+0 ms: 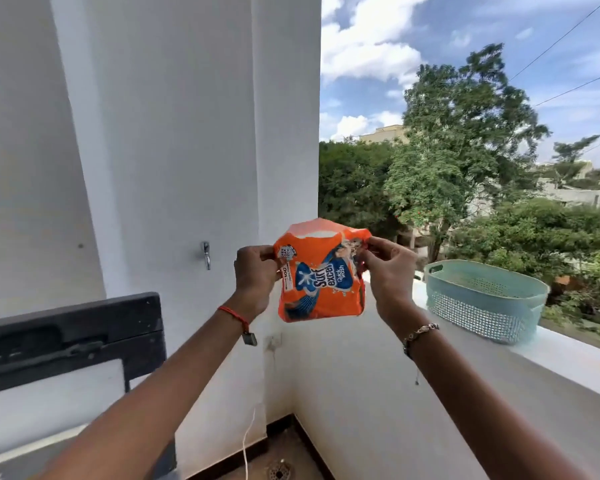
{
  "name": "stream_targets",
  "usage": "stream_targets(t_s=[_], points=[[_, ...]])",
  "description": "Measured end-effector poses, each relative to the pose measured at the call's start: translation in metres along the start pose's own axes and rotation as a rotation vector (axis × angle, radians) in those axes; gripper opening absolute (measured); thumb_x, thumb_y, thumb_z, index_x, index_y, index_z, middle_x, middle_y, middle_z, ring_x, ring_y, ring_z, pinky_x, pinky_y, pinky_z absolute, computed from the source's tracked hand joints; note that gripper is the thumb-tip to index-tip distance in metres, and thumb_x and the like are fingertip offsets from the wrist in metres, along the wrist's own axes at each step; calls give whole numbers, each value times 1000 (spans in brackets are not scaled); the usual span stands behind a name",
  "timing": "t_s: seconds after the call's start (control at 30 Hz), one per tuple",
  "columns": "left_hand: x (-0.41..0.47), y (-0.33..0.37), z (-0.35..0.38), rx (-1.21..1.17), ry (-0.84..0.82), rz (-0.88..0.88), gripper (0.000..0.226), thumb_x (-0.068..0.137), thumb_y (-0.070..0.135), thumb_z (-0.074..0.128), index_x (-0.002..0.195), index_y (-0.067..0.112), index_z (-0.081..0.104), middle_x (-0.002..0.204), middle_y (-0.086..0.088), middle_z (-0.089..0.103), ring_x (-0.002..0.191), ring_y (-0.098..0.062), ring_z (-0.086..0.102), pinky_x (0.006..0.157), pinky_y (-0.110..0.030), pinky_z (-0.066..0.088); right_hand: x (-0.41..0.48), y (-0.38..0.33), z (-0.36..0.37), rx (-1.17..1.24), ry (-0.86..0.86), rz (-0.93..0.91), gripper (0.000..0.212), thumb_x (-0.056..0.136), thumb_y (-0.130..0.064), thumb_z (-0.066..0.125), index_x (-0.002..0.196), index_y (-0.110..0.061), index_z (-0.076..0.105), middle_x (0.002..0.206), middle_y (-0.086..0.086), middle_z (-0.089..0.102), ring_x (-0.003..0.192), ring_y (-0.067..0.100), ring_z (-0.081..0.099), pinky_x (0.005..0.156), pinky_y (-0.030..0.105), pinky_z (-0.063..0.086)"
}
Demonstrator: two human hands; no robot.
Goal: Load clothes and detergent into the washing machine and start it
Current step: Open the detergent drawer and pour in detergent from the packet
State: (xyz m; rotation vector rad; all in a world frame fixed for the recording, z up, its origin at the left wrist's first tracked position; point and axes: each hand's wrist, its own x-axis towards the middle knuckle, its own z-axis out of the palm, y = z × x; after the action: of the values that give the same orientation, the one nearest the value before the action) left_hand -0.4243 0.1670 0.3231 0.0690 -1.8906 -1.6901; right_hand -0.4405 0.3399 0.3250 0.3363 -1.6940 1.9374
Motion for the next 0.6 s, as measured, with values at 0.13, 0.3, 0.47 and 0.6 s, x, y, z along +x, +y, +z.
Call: stream_targets(t_s=[0.13, 0.3, 0.47, 0.6], points=[[-46, -17, -114, 24, 52, -90, 13, 87, -3, 56, 91, -1, 68, 92, -15, 69, 85, -27, 67, 73, -35, 56, -83, 3, 65, 81, -103, 96, 17, 80, 6, 61, 95, 2, 68, 69, 2, 64, 45, -7, 54, 42, 8, 39], [-115, -41, -238, 59, 161, -230, 14, 85, -3, 60, 81, 7, 68, 82, -8, 70, 74, -18, 67, 70, -29, 57, -190, 22, 130, 239, -264, 272, 17, 81, 4, 63, 96, -1, 67, 61, -4, 63, 44, -7, 53, 43, 6, 38], [-175, -66, -322, 52, 310, -371, 13, 85, -10, 55, 95, -8, 64, 79, -8, 66, 65, -12, 65, 58, -22, 56, -294, 84, 170, 283, -524, 603, 38, 76, -7, 71, 113, -5, 60, 102, 13, 68, 74, 10, 65, 57, 18, 49], [-201, -79, -354, 35, 383, -444, 20, 86, -10, 53, 105, -11, 61, 94, -14, 65, 70, -16, 62, 54, -20, 55, -375, 121, 187, 408, -638, 922, 71, 50, -30, 89, 110, -4, 59, 104, 21, 67, 92, 36, 65, 86, 52, 50]])
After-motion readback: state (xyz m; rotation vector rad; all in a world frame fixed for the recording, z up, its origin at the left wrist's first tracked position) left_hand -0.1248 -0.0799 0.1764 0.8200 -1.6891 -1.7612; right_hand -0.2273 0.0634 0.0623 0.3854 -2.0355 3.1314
